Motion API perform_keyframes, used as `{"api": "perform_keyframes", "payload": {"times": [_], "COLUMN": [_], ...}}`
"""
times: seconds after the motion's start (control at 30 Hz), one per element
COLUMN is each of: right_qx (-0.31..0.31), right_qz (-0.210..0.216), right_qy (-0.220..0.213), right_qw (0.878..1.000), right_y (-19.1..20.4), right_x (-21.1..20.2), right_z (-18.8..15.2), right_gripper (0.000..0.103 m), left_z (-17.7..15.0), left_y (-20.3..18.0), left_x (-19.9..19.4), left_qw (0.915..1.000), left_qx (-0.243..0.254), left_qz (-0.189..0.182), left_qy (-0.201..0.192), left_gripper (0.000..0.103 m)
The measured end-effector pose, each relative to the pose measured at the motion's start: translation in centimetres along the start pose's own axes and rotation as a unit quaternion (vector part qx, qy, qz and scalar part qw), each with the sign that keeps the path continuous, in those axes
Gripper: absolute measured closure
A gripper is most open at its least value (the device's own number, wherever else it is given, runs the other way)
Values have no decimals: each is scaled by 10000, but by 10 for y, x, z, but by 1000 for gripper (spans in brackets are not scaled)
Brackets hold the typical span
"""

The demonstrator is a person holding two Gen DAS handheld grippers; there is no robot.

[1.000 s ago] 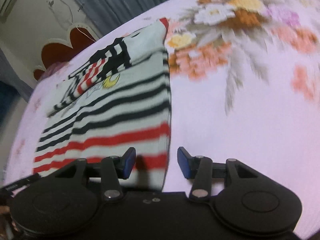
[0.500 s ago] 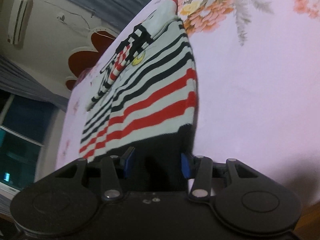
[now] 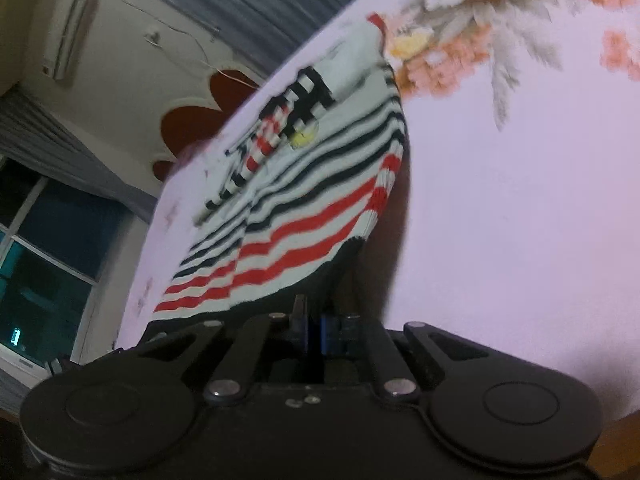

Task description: Fold small clothes

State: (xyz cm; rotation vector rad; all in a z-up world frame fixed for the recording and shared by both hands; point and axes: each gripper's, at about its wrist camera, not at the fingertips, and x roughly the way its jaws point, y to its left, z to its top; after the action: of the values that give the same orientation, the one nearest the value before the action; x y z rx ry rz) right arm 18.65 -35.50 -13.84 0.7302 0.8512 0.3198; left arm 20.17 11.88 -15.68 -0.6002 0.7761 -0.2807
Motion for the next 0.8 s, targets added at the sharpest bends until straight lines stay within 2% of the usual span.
{"api": "perform_keyframes", "payload": {"times": [0.07,0.1,0.17,0.37,0.57,0.8], "right_qx": [23,85,216,43,-265,-487], "right_qz": [-229,-309,-203,24,143,-40], "right_qy": [216,327,246,-164,-591,-1001], "right_qw": [9995,9990,9993,9999,9978,9938], "right_y": [-7,-12,-16,0,24,47], "right_x": [11,16,15,-3,-4,23], "right_z": [-1,-2,-3,12,57,137], "right_gripper": [97,97,97,97,97,98], "left_z": [-3,-6,-6,2,50,132], "left_y": [7,11,15,1,-27,-48], "left_x": [13,14,12,-7,-12,34], "left_qw": [9990,9991,9986,9991,9964,9933], "left_qx": [-58,-185,-438,-342,-207,-133], "left_qz": [315,268,197,66,-232,-449], "left_qy": [308,280,204,-246,-793,-1059], "left_gripper": [100,100,99,100,100,100]}}
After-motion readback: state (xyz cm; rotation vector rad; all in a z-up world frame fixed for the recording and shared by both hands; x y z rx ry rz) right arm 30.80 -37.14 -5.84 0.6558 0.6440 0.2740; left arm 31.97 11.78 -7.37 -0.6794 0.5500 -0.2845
